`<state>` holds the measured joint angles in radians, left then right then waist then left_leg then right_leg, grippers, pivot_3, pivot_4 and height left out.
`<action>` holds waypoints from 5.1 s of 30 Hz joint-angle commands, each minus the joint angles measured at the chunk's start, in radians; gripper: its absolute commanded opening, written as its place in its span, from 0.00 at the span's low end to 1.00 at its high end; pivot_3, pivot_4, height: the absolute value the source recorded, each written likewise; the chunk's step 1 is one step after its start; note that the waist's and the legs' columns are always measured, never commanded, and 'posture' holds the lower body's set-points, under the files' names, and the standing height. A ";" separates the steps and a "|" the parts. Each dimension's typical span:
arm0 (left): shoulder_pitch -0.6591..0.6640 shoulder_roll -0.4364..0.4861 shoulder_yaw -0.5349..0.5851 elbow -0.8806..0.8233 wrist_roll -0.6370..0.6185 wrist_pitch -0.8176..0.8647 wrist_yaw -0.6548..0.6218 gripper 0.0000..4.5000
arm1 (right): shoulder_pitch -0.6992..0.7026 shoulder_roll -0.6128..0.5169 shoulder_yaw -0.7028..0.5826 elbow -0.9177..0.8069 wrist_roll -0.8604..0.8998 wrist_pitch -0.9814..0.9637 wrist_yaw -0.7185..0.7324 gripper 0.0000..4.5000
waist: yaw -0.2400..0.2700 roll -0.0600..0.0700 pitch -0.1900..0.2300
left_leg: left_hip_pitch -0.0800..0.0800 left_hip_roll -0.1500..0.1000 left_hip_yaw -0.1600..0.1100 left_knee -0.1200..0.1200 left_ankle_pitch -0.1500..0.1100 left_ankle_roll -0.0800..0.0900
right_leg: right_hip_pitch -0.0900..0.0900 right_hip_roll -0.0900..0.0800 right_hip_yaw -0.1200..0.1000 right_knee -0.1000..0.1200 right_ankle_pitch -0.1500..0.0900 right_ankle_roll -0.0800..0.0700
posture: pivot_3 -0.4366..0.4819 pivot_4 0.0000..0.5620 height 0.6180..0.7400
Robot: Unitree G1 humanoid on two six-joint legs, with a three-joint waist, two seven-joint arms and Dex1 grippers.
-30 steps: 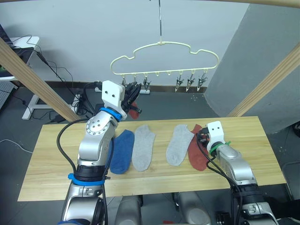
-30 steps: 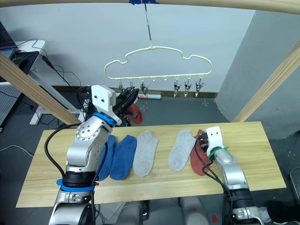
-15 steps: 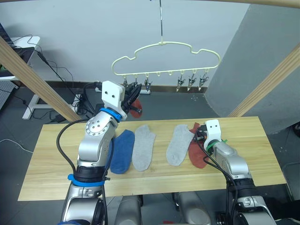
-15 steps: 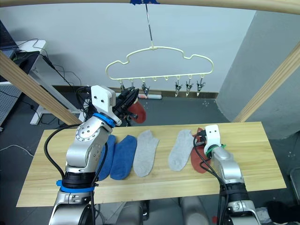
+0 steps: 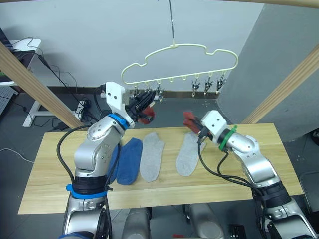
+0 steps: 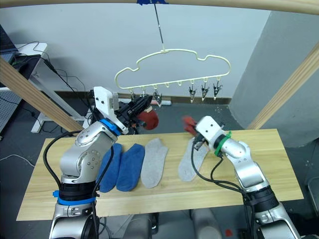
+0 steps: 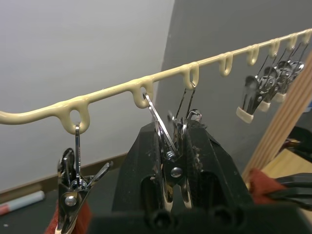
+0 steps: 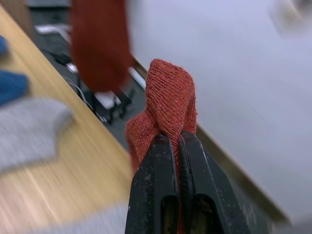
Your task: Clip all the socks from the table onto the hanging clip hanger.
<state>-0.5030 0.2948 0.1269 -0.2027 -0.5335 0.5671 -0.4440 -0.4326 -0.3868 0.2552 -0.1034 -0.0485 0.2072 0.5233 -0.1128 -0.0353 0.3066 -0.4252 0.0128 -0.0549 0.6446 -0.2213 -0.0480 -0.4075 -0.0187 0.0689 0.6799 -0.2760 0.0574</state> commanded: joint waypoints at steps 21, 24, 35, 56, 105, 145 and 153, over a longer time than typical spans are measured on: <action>-0.058 0.002 0.078 -0.100 -0.235 0.190 0.060 0.07 | -0.139 0.201 0.083 0.103 -0.058 -0.111 -0.011 0.00 | 0.007 0.000 0.000 | -0.001 0.001 -0.002 0.000 0.000 0.000 | 0.000 -0.003 -0.002 0.000 0.000 0.000 | 0.30 0.51 1.00; -0.056 0.004 0.083 -0.097 -0.244 0.196 0.061 0.07 | -0.140 0.202 0.089 0.109 -0.059 -0.133 -0.004 0.00 | 0.007 0.000 0.000 | -0.001 0.001 -0.002 0.000 0.000 0.000 | 0.000 -0.003 -0.002 0.000 0.000 0.000 | 0.30 0.50 1.00; -0.046 0.012 0.084 -0.093 -0.248 0.201 0.055 0.07 | -0.132 0.197 0.096 0.116 -0.077 -0.216 0.003 0.00 | 0.006 0.000 0.000 | -0.001 0.001 -0.002 0.000 0.000 0.000 | 0.000 -0.003 -0.002 0.000 0.000 0.000 | 0.29 0.49 1.00; -0.016 0.024 0.074 -0.110 -0.271 0.229 0.054 0.07 | -0.196 0.254 0.062 0.168 -0.071 -0.241 -0.027 0.00 | 0.006 0.000 0.000 | -0.001 0.001 -0.002 0.000 0.000 0.000 | 0.000 -0.003 -0.002 0.000 0.000 0.000 | 0.29 0.48 1.00; 0.110 0.168 0.087 -0.173 -0.311 0.244 0.009 0.54 | -0.136 0.255 0.078 0.013 0.049 0.076 0.051 0.37 | 0.003 0.000 0.000 | -0.001 0.001 -0.003 0.001 0.000 0.000 | 0.000 -0.003 -0.003 0.001 0.000 -0.001 | 0.31 0.48 1.00; 0.131 -0.214 -0.199 0.021 0.388 -0.471 0.236 0.36 | 0.100 -0.227 -0.359 -0.523 0.414 0.454 0.127 0.38 | -0.002 0.000 -0.002 | 0.000 -0.002 0.001 0.002 0.001 0.001 | 0.001 -0.001 0.000 0.001 0.000 -0.001 | 0.20 0.48 1.00; 0.125 -0.237 -0.191 0.039 0.394 -0.494 0.246 0.36 | 0.103 -0.244 -0.370 -0.523 0.428 0.462 0.116 0.38 | -0.003 0.000 -0.002 | -0.001 -0.002 0.000 0.002 0.001 0.001 | 0.001 -0.001 0.000 0.001 0.001 0.000 | 0.19 0.49 1.00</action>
<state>-0.3795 0.0670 -0.0697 -0.1349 -0.1367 0.0987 -0.2039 -0.3255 -0.6195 -0.0905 -0.5882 0.3652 0.6747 0.6476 -0.1156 -0.0354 0.3049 -0.4257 0.0106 -0.0545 0.6466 -0.2206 -0.0473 -0.4068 -0.0192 0.0688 0.6807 -0.2755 0.0569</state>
